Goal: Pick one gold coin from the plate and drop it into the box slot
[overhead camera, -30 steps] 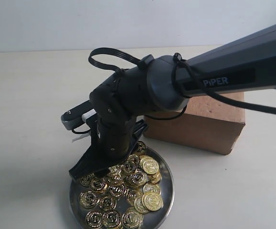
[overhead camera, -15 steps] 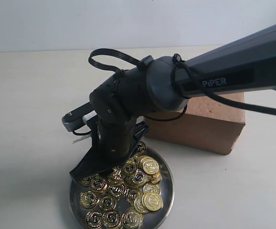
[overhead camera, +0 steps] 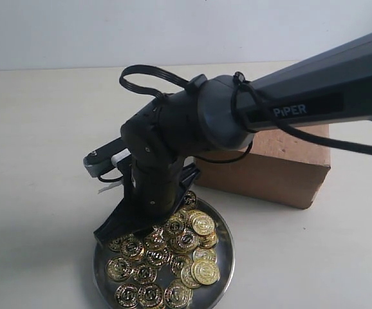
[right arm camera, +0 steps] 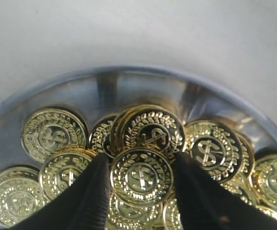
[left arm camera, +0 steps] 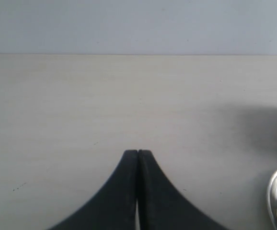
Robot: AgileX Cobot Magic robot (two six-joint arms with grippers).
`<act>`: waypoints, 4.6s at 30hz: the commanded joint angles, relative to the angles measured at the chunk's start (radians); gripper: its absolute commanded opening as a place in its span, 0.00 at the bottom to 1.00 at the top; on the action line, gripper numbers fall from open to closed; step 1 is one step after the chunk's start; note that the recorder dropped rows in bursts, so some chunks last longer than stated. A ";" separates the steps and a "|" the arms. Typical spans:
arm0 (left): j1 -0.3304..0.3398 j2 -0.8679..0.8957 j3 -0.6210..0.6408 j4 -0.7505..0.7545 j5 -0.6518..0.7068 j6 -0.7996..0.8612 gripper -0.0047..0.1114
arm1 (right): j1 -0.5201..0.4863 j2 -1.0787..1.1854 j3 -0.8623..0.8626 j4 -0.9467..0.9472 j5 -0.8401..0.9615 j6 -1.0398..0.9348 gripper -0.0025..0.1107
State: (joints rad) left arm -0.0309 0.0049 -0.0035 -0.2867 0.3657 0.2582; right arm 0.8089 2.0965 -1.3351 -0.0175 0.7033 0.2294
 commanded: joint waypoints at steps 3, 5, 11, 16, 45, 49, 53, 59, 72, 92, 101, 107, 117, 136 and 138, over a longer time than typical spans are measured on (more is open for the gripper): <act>0.002 -0.005 0.003 0.007 -0.002 -0.003 0.04 | -0.006 -0.091 0.001 0.001 0.059 -0.031 0.23; 0.002 -0.005 0.003 0.007 -0.002 -0.003 0.04 | -0.006 -0.140 0.001 0.047 0.128 -0.119 0.23; 0.002 -0.005 0.003 0.007 -0.002 -0.003 0.04 | -0.006 -0.267 0.001 0.250 0.226 -0.340 0.23; 0.002 -0.005 0.003 0.007 -0.002 -0.003 0.04 | -0.006 -0.341 0.001 0.252 0.314 -0.391 0.23; 0.002 0.987 -0.546 -1.001 0.382 0.434 0.04 | -0.006 -0.449 0.001 0.246 0.432 -0.499 0.23; 0.002 1.243 -0.700 -0.900 0.547 0.456 0.04 | -0.006 -0.476 0.001 0.240 0.429 -0.499 0.23; 0.065 1.389 -0.832 -0.832 0.733 0.478 0.04 | -0.006 -0.504 0.001 0.183 0.423 -0.496 0.23; 0.022 1.560 -0.858 -0.925 0.855 0.481 0.35 | -0.006 -0.508 0.001 0.148 0.408 -0.499 0.23; -0.086 1.648 -0.858 -0.971 0.855 0.550 0.47 | -0.006 -0.508 0.001 0.130 0.334 -0.588 0.23; -0.179 1.648 -0.860 -1.009 0.855 0.578 0.57 | -0.006 -0.441 0.001 0.093 0.244 -0.584 0.23; -0.239 1.648 -0.860 -1.005 0.855 0.572 0.57 | -0.006 -0.441 0.001 0.059 0.211 -0.558 0.23; -0.239 1.648 -0.860 -1.005 0.855 0.554 0.43 | -0.006 -0.441 0.001 0.059 0.207 -0.558 0.23; -0.239 1.648 -0.860 -0.990 0.855 0.552 0.41 | -0.006 -0.441 0.001 0.063 0.162 -0.558 0.23; -0.239 1.648 -0.860 -1.013 0.855 0.549 0.21 | -0.006 -0.441 0.001 0.069 0.106 -0.554 0.23; -0.239 1.648 -0.860 -1.013 0.855 0.549 0.21 | -0.006 -0.441 0.001 0.071 0.104 -0.551 0.23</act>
State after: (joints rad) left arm -0.2647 1.6535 -0.8646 -1.3205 1.2068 0.8074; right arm 0.8089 1.6561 -1.3346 0.0562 0.8642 -0.3301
